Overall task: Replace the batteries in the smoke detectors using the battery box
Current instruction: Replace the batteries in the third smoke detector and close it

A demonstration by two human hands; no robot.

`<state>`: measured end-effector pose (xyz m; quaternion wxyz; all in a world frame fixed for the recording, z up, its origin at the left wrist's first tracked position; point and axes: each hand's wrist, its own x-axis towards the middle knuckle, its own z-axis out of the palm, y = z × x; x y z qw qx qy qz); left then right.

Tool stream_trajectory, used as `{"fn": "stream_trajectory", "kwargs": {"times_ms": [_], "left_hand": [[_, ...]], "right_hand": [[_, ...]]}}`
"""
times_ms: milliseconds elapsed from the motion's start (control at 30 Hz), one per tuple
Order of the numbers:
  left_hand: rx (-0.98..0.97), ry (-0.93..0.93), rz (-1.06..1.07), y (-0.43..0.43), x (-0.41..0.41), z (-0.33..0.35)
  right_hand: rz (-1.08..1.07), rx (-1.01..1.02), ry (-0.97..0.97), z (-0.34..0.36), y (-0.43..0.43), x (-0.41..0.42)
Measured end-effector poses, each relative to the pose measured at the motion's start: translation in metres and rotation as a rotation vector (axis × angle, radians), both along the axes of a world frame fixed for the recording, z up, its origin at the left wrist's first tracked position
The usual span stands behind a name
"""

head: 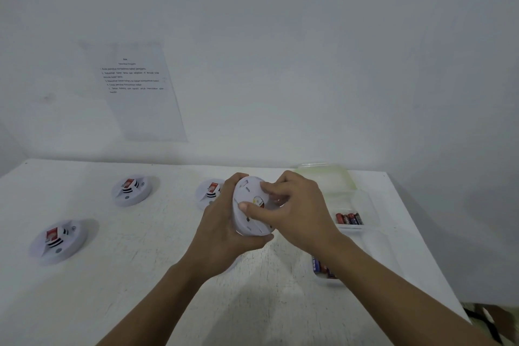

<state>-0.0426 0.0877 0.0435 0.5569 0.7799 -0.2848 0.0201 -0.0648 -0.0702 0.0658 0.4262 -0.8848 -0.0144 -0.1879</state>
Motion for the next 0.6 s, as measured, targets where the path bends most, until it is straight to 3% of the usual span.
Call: {"fn": "stream_trajectory", "kwargs": {"times_ms": [300, 600], "left_hand": [[0.105, -0.081, -0.020, 0.009, 0.015, 0.006], [0.166, -0.086, 0.009, 0.012, 0.019, 0.005]], "right_hand": [[0.188, 0.082, 0.052, 0.013, -0.019, 0.013], [0.274, 0.031, 0.071, 0.007, -0.021, 0.013]]}}
